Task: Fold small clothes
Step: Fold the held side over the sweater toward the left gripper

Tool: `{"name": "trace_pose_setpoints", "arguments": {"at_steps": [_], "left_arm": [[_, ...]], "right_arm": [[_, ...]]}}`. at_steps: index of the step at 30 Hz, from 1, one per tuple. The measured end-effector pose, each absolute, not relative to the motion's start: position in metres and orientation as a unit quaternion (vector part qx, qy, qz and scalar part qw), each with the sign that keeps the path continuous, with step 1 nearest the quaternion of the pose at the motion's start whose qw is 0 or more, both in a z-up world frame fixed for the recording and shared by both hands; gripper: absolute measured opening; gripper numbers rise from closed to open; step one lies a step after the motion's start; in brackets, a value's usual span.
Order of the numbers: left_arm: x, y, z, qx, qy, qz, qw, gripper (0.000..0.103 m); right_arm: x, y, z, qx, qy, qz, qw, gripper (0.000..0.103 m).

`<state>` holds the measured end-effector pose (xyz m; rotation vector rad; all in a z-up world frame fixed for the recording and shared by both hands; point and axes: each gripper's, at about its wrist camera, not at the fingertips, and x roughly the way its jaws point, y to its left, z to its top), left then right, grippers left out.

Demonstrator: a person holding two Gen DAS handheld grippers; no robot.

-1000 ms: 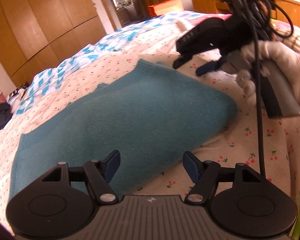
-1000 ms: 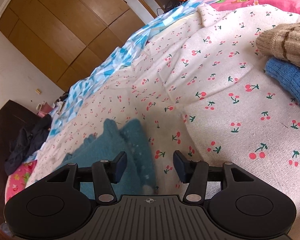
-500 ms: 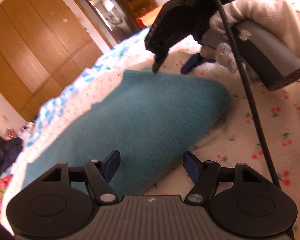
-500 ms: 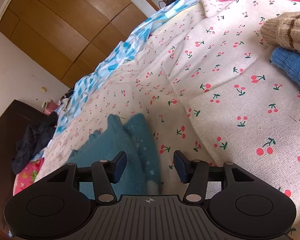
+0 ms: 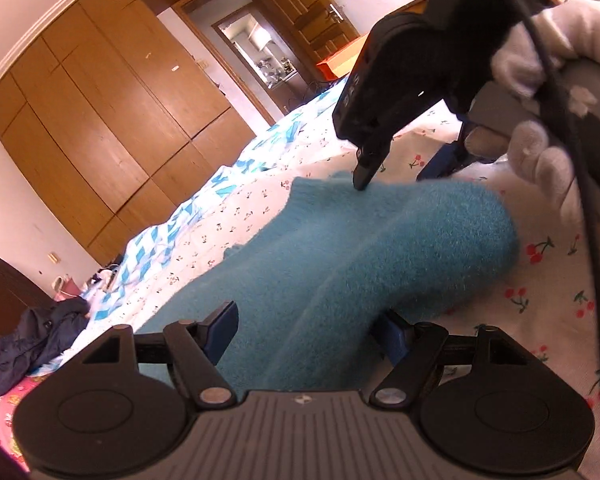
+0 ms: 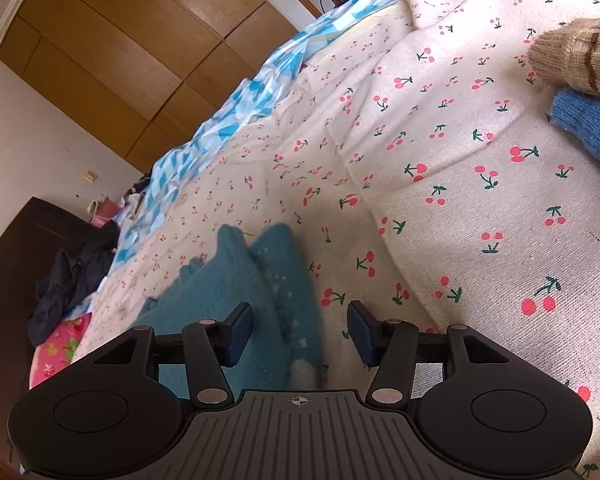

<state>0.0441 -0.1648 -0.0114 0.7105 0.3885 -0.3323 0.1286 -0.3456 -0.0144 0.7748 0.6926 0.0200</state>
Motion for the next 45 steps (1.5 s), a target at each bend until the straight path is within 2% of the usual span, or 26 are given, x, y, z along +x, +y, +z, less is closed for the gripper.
{"name": "trace_pose_setpoints", "arguments": {"at_steps": [4,6,10,20,24,29,34,45], "left_arm": [[0.032,-0.177,-0.023,0.384,0.161,-0.162,0.895,0.079],[0.025,-0.18,-0.026,0.4,0.149,-0.176,0.887,0.071],[0.029,-0.165,-0.012,0.39,0.155,-0.192,0.887,0.064],[0.046,-0.135,0.047,0.278,0.18,-0.18,0.926,0.049],[0.039,-0.133,0.044,0.284,0.176,-0.192,0.923,0.048],[0.036,-0.133,0.043,0.285,0.173,-0.195,0.922,0.048],[0.04,-0.13,0.046,0.27,0.179,-0.201,0.925,0.048],[0.045,-0.121,0.049,0.235,0.185,-0.211,0.931,0.048]], "right_arm": [[0.129,-0.347,-0.016,0.381,0.33,0.016,0.864,0.055],[0.128,-0.349,-0.017,0.389,0.327,0.019,0.861,0.055],[0.125,-0.359,-0.021,0.426,0.321,0.031,0.845,0.056],[0.13,-0.358,-0.023,0.461,0.33,0.093,0.819,0.077],[0.134,-0.36,-0.035,0.518,0.335,0.144,0.774,0.081],[0.136,-0.357,-0.038,0.522,0.345,0.153,0.765,0.082],[0.136,-0.36,-0.045,0.557,0.336,0.173,0.739,0.089],[0.131,-0.364,-0.05,0.575,0.348,0.191,0.715,0.087]]}}
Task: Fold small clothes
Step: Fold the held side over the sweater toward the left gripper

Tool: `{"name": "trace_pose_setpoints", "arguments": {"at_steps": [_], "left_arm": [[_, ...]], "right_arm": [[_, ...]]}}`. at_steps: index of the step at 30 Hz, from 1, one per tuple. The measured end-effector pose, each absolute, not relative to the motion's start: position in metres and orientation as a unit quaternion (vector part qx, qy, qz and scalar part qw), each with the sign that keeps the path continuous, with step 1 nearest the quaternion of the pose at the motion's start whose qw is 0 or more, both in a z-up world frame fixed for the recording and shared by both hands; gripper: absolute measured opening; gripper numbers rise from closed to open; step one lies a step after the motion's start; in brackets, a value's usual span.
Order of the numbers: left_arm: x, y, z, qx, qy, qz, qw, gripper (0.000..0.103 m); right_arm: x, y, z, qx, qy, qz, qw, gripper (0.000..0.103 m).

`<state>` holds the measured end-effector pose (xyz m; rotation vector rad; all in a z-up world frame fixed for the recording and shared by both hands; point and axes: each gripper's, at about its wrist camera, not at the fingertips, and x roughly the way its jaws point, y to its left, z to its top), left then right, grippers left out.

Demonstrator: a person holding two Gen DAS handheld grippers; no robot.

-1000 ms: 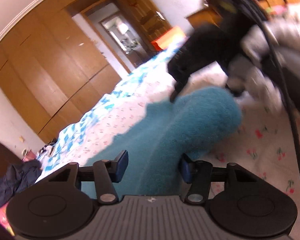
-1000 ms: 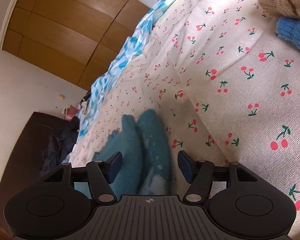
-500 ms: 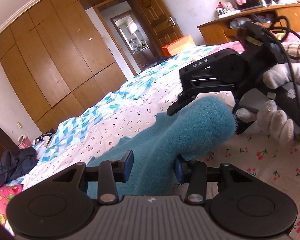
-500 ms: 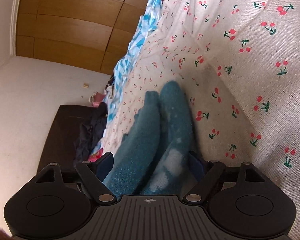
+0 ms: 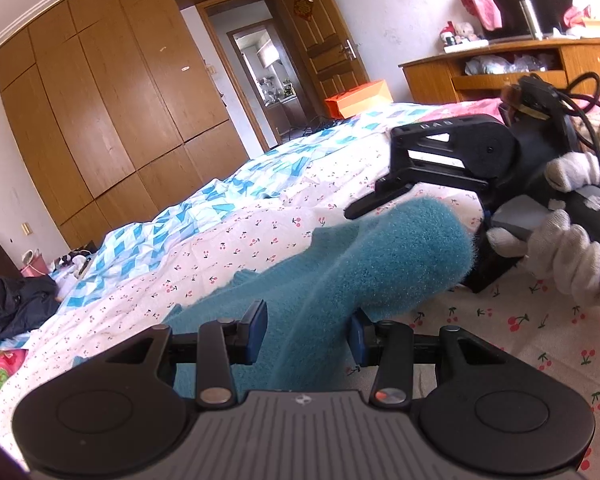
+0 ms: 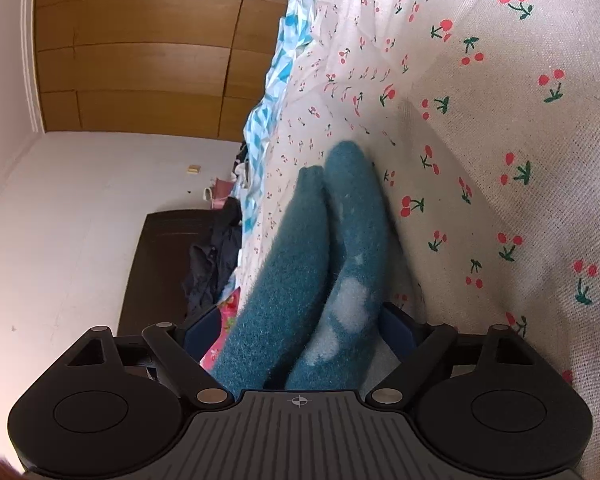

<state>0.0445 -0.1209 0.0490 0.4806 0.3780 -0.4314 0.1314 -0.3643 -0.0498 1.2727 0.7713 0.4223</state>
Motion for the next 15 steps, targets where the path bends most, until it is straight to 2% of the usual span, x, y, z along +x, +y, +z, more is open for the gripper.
{"name": "trace_pose_setpoints", "arguments": {"at_steps": [5,8,10,12,13,14,15], "left_arm": [[0.049,-0.113,0.05,0.214,0.187,-0.217,0.934,0.048],[0.045,-0.115,0.046,0.221,0.191,-0.228,0.929,0.048],[0.041,-0.116,0.045,0.224,0.195,-0.234,0.926,0.048],[0.039,-0.117,0.044,0.219,0.206,-0.245,0.922,0.048],[0.038,-0.117,0.044,0.216,0.215,-0.252,0.918,0.048],[0.037,-0.117,0.044,0.215,0.223,-0.258,0.915,0.048],[0.034,-0.117,0.045,0.217,0.229,-0.263,0.912,0.048]], "right_arm": [[0.133,-0.362,-0.053,0.597,0.34,0.18,0.704,0.088],[0.148,-0.356,-0.052,0.595,0.348,0.184,0.701,0.092],[0.154,-0.354,-0.05,0.594,0.344,0.179,0.705,0.092],[0.156,-0.35,-0.05,0.585,0.348,0.158,0.715,0.087],[0.157,-0.347,-0.049,0.567,0.358,0.146,0.727,0.07],[0.157,-0.342,-0.046,0.537,0.374,0.129,0.745,0.045],[0.157,-0.34,-0.046,0.514,0.391,0.113,0.756,0.037]]}}
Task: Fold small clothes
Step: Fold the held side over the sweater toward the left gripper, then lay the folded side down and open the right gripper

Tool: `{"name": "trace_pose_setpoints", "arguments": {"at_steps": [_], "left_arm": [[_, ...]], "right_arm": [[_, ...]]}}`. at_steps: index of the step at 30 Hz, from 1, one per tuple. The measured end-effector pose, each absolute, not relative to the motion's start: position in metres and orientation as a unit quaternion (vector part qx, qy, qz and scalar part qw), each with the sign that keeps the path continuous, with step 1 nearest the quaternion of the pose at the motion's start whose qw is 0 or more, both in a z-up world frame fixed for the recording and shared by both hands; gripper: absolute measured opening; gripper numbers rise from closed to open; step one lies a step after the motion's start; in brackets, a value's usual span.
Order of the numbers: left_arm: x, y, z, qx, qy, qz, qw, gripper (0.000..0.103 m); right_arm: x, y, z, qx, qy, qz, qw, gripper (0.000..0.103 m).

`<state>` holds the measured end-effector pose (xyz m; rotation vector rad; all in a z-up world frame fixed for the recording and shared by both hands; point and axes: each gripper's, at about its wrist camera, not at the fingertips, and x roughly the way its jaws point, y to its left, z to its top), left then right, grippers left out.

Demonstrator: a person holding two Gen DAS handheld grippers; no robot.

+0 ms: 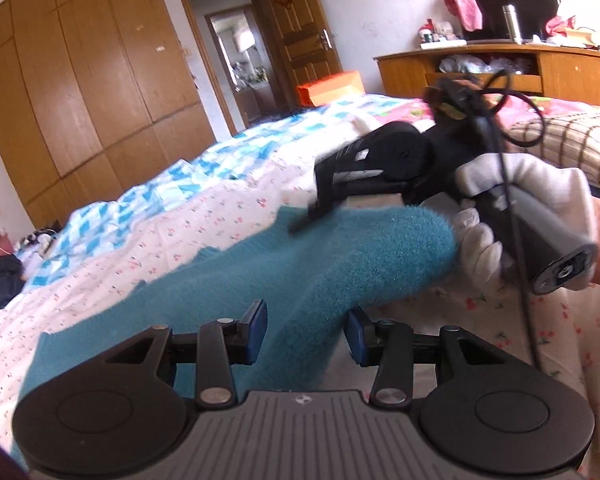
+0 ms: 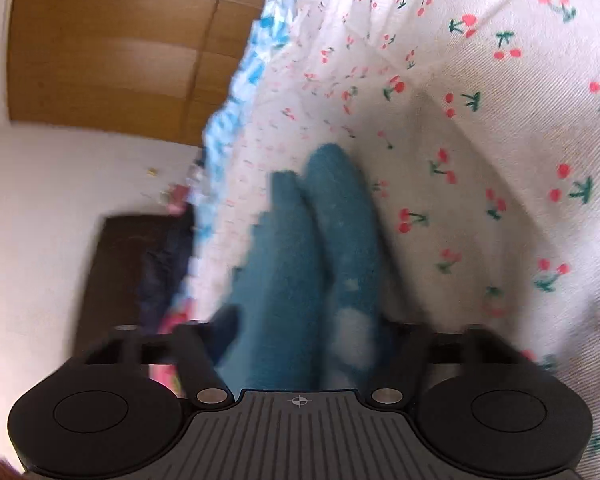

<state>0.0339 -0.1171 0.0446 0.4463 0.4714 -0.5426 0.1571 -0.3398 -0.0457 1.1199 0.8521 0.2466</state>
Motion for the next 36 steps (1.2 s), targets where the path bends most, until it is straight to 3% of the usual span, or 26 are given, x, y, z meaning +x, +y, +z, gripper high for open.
{"name": "trace_pose_setpoints", "arguments": {"at_steps": [2,7,11,19,25,29,36], "left_arm": [[0.027,-0.114,0.05,0.222,0.232,-0.273,0.907,0.048],[0.009,-0.099,0.074,0.219,0.23,-0.271,0.909,0.049],[0.019,-0.094,0.083,0.229,0.211,-0.225,0.923,0.06],[0.101,-0.083,0.052,0.23,0.227,-0.121,0.939,0.06],[0.137,-0.069,0.027,0.232,0.246,-0.068,0.939,0.06],[0.15,-0.066,0.001,0.238,0.279,-0.065,0.928,0.06],[0.146,-0.059,-0.003,0.237,0.265,-0.089,0.93,0.057]], "right_arm": [[0.152,-0.345,-0.051,0.526,0.393,0.114,0.745,0.029],[0.134,-0.358,-0.046,0.54,0.367,0.129,0.746,0.026],[0.138,-0.359,-0.053,0.541,0.378,0.119,0.742,0.026],[0.136,-0.357,-0.057,0.541,0.375,0.136,0.74,0.038],[0.14,-0.351,-0.056,0.523,0.388,0.149,0.744,0.039],[0.138,-0.356,-0.059,0.55,0.38,0.154,0.727,0.03],[0.118,-0.347,-0.051,0.644,0.332,0.169,0.667,0.029]]}}
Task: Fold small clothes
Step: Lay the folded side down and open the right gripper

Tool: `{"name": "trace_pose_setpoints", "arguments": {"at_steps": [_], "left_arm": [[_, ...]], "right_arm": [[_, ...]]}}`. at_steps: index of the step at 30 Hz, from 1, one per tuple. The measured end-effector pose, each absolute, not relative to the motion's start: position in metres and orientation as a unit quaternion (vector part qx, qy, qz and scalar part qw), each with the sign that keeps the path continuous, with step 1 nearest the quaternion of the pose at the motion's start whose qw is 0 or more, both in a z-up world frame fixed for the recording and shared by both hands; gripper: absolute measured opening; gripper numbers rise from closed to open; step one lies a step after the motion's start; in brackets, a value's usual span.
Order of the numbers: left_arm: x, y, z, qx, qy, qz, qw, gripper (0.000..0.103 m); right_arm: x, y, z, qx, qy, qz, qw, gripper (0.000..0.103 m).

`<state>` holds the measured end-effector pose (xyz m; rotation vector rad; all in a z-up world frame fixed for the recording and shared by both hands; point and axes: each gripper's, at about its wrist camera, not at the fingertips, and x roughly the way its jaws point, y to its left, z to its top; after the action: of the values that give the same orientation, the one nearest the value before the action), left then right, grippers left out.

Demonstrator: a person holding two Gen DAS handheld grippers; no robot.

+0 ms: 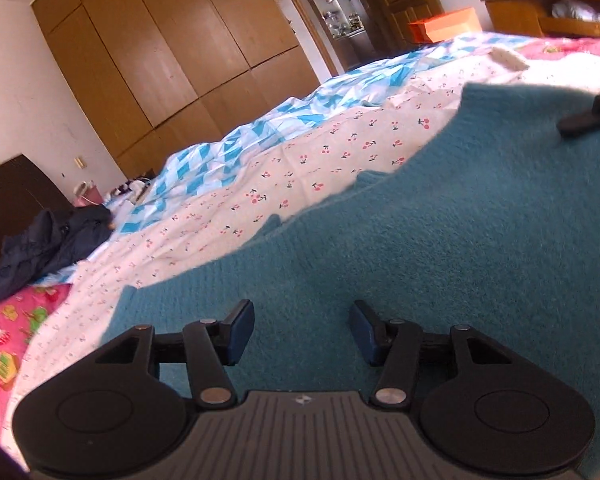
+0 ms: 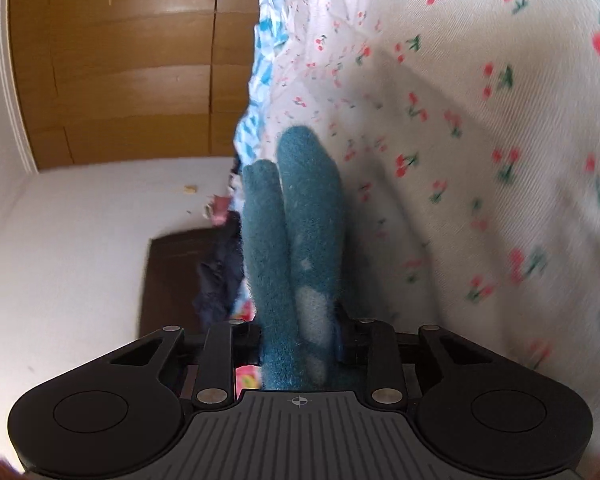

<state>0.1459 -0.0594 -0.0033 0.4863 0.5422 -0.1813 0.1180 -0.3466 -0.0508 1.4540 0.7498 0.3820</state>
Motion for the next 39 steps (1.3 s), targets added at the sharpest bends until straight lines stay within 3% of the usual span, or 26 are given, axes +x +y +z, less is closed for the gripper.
{"name": "trace_pose_setpoints", "arguments": {"at_steps": [16,31,36,39], "left_arm": [[0.134,0.012,0.018,0.123,0.28,-0.151,0.94,0.056],[0.067,0.129,0.046,-0.037,0.294,-0.082,0.951,0.057],[0.065,0.144,0.044,-0.043,0.301,-0.038,0.952,0.057],[0.055,0.165,0.046,-0.088,0.299,-0.029,0.95,0.057]], "right_arm": [[0.116,-0.224,0.029,0.733,0.28,0.088,0.614,0.029],[0.19,-0.086,0.019,0.691,0.361,0.064,0.623,0.029],[0.21,-0.058,0.006,0.649,0.412,0.059,0.636,0.036],[0.213,-0.051,0.009,0.628,0.421,0.079,0.65,0.051]]}}
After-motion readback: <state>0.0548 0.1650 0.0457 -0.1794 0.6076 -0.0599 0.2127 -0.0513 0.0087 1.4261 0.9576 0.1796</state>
